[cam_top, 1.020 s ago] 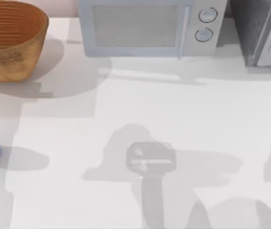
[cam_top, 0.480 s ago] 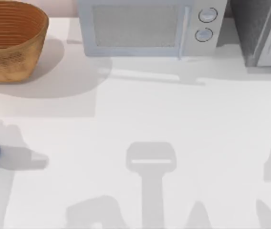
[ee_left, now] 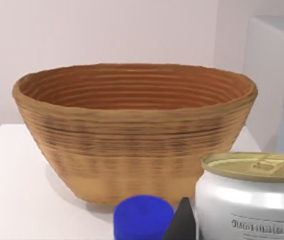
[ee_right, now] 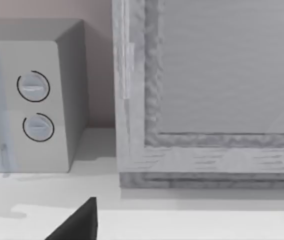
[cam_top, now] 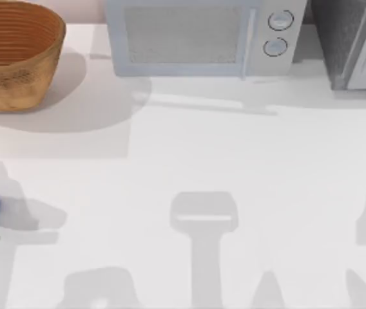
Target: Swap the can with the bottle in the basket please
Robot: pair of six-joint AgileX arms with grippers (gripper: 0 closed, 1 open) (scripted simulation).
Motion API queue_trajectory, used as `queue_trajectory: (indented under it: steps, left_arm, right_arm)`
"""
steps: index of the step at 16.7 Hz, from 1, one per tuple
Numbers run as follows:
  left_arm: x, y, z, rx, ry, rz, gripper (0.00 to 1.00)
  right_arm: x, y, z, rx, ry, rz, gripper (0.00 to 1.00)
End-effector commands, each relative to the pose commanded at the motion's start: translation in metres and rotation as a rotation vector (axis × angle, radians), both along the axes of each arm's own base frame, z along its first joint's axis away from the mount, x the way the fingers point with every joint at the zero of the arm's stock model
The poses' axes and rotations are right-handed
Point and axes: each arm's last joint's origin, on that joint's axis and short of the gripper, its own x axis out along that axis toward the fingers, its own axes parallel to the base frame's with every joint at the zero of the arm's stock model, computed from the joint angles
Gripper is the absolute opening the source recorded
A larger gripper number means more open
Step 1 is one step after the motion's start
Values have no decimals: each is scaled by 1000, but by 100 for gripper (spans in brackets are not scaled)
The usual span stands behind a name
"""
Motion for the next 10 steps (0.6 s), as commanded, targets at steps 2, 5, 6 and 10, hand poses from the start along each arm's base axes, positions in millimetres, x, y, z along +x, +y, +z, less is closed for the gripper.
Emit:
queue_trajectory:
  steps: [2, 5, 6, 10]
  left_arm:
    - [0, 0, 0, 0, 0, 0, 0]
    - [1, 0, 0, 2, 8, -4, 0]
    - [1, -1, 2, 3, 11, -14, 0]
    - [10, -7, 25, 7, 16, -129, 0]
  right_arm:
    - [0, 0, 0, 0, 0, 0, 100]
    - [0, 0, 0, 0, 0, 0, 100]
    - [0, 0, 0, 0, 0, 0, 100]
    - [0, 0, 0, 0, 0, 0, 100]
